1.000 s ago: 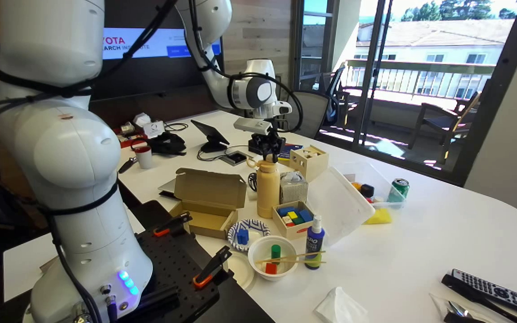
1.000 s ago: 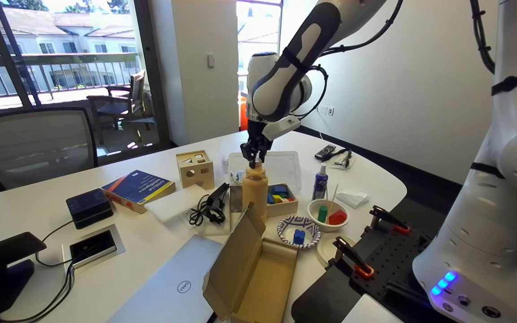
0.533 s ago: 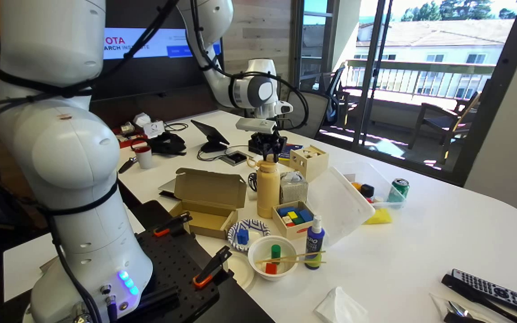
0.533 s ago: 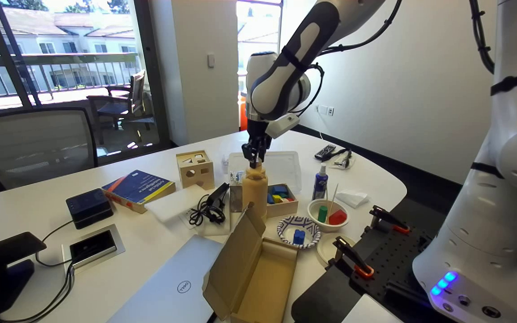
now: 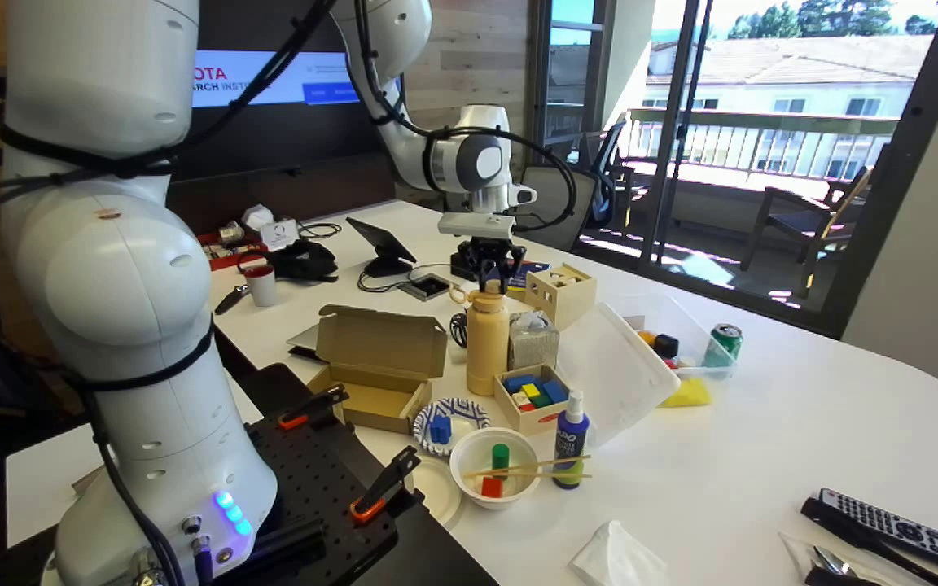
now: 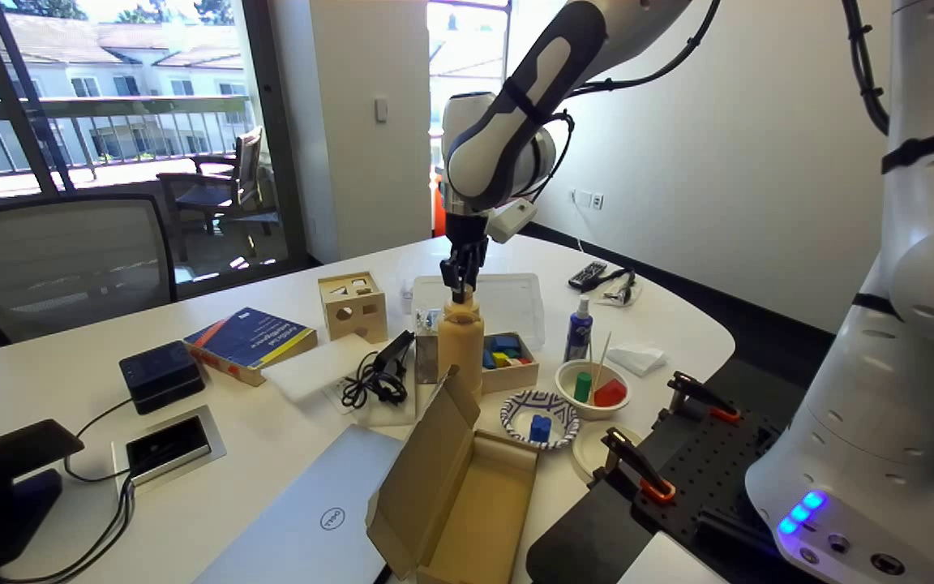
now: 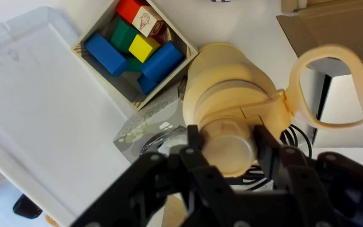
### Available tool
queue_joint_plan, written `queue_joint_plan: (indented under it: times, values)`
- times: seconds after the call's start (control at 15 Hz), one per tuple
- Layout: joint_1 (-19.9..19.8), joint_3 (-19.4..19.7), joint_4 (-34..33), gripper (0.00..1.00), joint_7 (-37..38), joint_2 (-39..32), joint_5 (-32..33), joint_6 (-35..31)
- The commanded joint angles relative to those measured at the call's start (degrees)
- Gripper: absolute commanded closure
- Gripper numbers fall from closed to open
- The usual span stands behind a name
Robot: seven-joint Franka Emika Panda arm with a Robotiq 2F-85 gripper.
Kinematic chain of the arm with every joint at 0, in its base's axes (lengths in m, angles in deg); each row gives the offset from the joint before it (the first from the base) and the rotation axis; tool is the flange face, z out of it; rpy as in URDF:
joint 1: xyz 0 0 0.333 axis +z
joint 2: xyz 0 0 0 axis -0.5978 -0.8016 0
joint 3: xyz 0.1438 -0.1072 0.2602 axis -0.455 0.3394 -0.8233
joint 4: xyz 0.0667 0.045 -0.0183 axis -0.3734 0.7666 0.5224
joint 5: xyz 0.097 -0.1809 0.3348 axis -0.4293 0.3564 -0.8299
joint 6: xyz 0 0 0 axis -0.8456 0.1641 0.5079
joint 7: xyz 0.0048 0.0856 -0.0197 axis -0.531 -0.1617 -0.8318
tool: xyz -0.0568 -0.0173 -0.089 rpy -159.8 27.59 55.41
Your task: Open the lid of the beige bottle
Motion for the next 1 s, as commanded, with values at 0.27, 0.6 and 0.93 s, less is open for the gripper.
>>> queue_joint_plan:
  times: [0.27,0.6,0.93]
  values:
    - [-1.89,-1.78,-4.28,0.79,-9.39,-3.75,0.03,6.08]
    - [-2.70,-2.50,-5.72,0.79,-14.79,-4.44,-0.14,8.53]
    - [-3.85,-3.47,-7.50,0.79,-19.82,-5.50,-0.74,10.61]
